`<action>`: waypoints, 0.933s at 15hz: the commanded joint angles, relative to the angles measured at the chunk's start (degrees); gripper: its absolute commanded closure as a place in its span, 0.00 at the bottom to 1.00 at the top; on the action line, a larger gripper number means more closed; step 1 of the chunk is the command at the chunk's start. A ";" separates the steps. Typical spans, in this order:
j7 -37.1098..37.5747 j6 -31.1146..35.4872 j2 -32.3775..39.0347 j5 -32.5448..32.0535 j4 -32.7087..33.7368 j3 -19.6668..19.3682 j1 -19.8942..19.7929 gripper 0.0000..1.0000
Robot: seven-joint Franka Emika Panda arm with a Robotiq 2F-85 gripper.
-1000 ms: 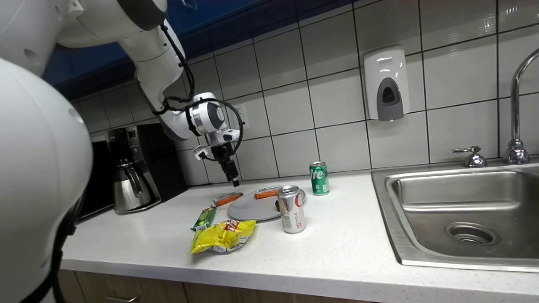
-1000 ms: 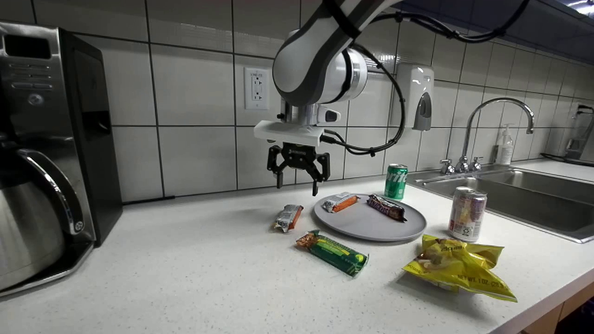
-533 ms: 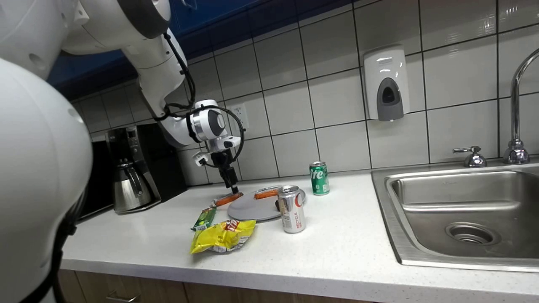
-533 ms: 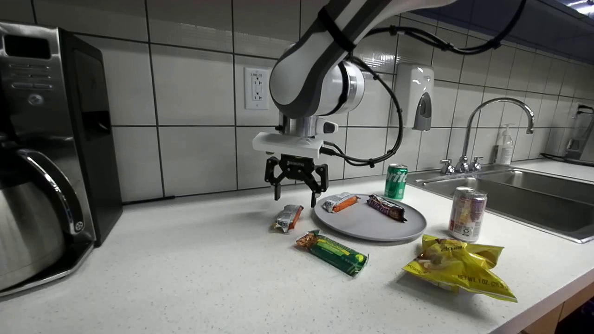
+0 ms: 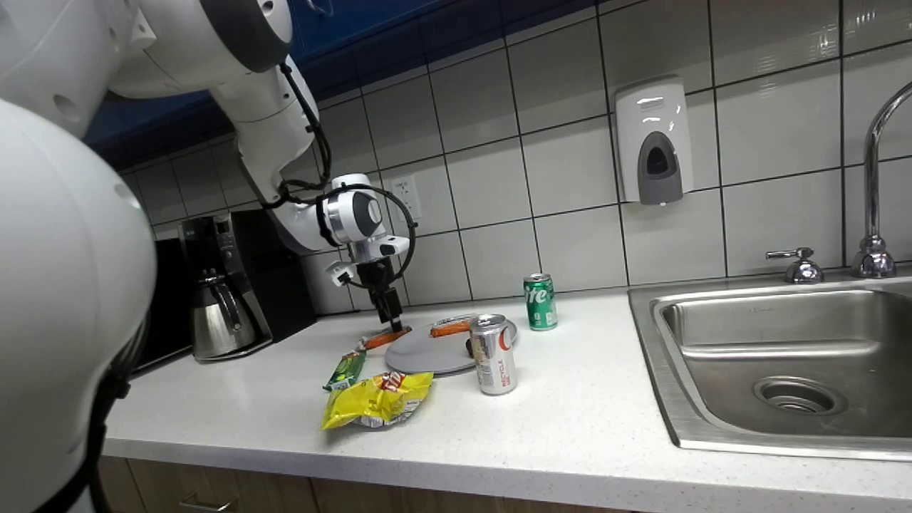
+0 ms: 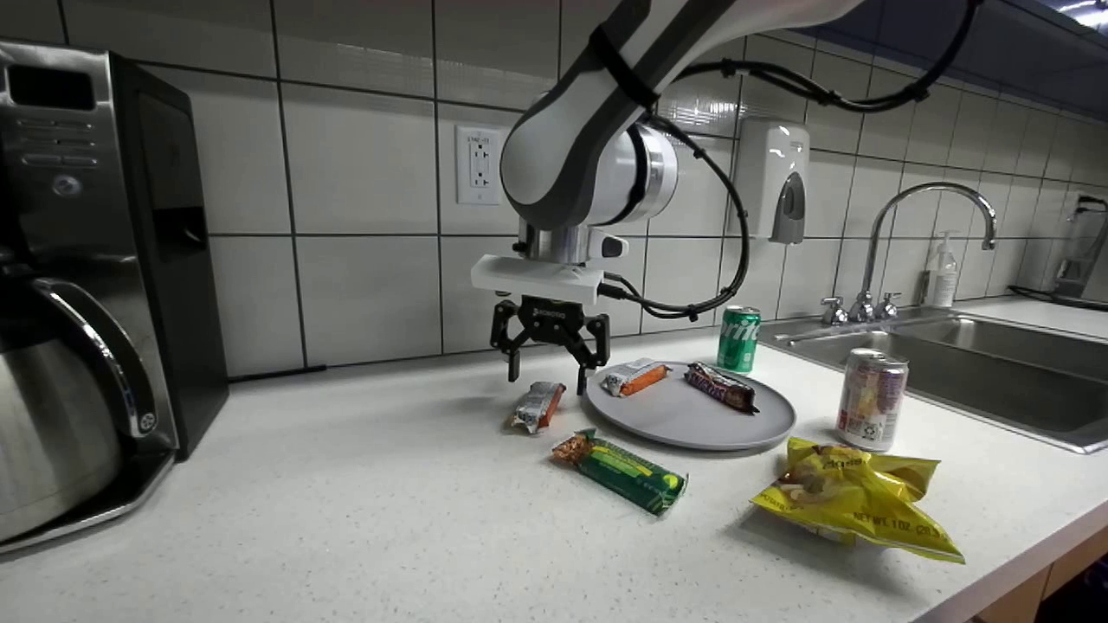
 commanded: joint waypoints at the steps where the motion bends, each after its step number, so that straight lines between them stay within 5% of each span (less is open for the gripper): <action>1: -3.04 -0.20 0.63 1.77 1.28 1.80 -0.78 0.00; 10: -3.50 -0.05 1.10 2.32 1.03 1.94 -0.73 0.01; 11: -3.47 0.01 1.07 2.35 0.99 1.94 -0.74 0.26; 14: -3.60 0.21 0.95 2.21 0.87 1.89 -0.72 0.39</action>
